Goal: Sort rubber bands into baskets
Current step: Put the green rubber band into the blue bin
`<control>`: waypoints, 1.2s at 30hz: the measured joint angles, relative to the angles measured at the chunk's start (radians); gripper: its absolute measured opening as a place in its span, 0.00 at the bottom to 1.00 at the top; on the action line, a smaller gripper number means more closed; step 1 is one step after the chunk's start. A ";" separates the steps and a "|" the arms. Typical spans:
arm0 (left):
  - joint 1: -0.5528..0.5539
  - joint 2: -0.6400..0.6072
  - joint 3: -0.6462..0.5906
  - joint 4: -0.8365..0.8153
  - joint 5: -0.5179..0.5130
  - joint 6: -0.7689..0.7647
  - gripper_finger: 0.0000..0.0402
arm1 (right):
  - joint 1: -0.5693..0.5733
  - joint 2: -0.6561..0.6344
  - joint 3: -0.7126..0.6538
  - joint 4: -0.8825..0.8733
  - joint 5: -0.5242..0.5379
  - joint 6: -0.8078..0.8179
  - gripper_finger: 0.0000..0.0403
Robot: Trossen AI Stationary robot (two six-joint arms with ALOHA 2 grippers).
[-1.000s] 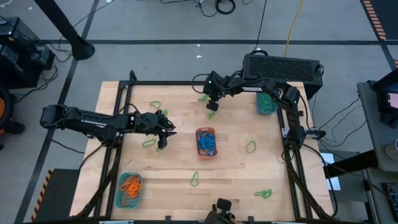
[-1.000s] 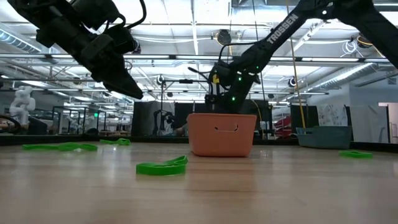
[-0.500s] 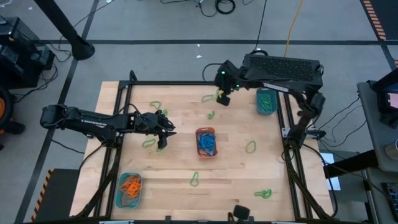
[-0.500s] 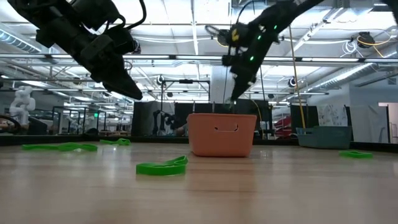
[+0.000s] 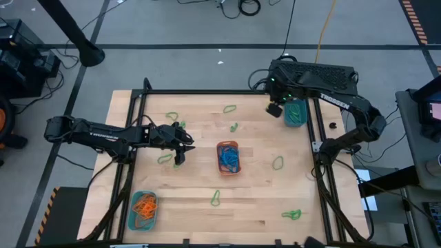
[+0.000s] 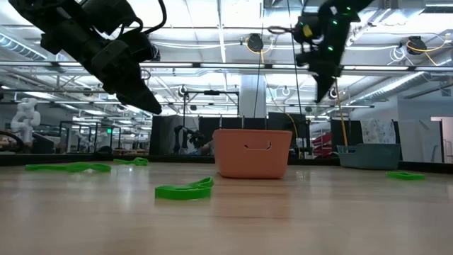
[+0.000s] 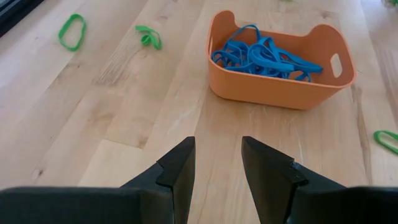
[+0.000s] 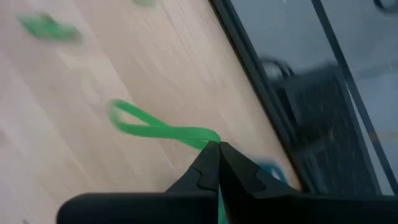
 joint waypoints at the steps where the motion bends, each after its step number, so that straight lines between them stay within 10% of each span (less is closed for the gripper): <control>1: 0.000 0.000 0.000 -0.002 0.000 0.000 0.34 | -0.012 -0.019 -0.032 -0.006 0.019 0.006 0.00; 16: 0.000 0.000 0.000 -0.011 0.000 -0.001 0.34 | -0.185 -0.125 -0.456 0.106 0.173 0.116 0.00; 36: 0.000 0.000 0.000 -0.011 0.000 -0.001 0.34 | -0.190 -0.114 -0.447 0.006 0.237 0.256 0.04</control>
